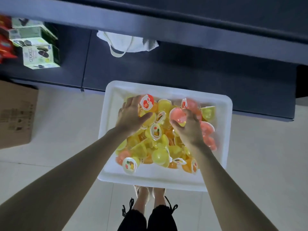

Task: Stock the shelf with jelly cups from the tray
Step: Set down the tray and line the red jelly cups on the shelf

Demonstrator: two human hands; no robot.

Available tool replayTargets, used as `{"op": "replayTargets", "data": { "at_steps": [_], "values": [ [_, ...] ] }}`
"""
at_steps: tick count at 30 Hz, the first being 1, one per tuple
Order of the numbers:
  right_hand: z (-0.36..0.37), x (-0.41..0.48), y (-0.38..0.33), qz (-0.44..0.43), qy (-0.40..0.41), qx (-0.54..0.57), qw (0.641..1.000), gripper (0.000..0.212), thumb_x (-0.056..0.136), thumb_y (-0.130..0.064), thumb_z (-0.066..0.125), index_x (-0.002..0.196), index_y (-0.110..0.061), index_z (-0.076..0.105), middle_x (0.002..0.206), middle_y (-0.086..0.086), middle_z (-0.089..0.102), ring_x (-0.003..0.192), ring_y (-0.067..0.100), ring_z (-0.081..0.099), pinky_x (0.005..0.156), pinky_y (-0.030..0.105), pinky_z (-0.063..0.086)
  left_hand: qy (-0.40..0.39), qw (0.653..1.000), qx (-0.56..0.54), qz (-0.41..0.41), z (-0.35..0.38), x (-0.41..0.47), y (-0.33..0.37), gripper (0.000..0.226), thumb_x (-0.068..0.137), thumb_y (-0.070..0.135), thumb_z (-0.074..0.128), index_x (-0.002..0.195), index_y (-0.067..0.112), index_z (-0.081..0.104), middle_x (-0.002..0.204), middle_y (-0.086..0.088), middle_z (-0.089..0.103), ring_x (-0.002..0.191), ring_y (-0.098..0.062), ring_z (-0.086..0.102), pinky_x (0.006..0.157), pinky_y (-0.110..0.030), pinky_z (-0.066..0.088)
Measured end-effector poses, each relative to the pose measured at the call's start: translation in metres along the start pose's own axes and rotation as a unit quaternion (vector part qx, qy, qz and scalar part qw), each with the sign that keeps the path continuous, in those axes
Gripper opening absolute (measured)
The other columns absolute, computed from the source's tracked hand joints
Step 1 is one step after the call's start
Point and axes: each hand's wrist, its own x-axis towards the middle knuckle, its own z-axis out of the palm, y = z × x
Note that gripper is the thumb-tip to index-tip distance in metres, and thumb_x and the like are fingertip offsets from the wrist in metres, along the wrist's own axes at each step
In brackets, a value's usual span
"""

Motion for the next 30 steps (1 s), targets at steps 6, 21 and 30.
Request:
{"op": "replayTargets", "data": {
  "at_steps": [6, 21, 30],
  "values": [
    [0.015, 0.016, 0.007, -0.011, 0.049, 0.026, 0.998, 0.057, 0.086, -0.049, 0.061, 0.131, -0.017, 0.049, 0.115, 0.005, 0.065, 0.105, 0.023, 0.06, 0.091, 0.037, 0.049, 0.026, 0.999, 0.036, -0.017, 0.023, 0.031, -0.013, 0.056, 0.087, 0.05, 0.056, 0.133, 0.023, 0.041, 0.134, 0.0, 0.048, 0.126, -0.023, 0.038, 0.104, -0.039, 0.023],
    [-0.002, -0.011, 0.007, -0.002, 0.09, 0.25, 0.964, 0.038, 0.08, -0.021, 0.075, 0.116, -0.017, 0.066, 0.106, -0.011, 0.064, 0.096, 0.005, 0.058, 0.077, 0.002, 0.043, 0.108, 0.992, -0.058, 0.003, 0.013, 0.014, 0.001, 0.038, 0.087, 0.037, 0.064, 0.118, 0.016, 0.058, 0.116, 0.001, 0.063, 0.112, -0.022, 0.053, 0.096, -0.035, 0.035],
    [-0.064, -0.102, -0.003, 0.093, 0.022, 0.523, 0.847, 0.045, 0.073, -0.015, 0.077, 0.116, -0.016, 0.062, 0.115, 0.009, 0.064, 0.107, 0.024, 0.063, 0.094, 0.041, 0.052, 0.009, 0.934, -0.347, -0.088, -0.026, -0.098, 0.063, 0.032, 0.091, 0.026, 0.061, 0.118, 0.008, 0.057, 0.108, -0.009, 0.063, 0.103, -0.024, 0.062, 0.082, -0.036, 0.056]
  ]
}}
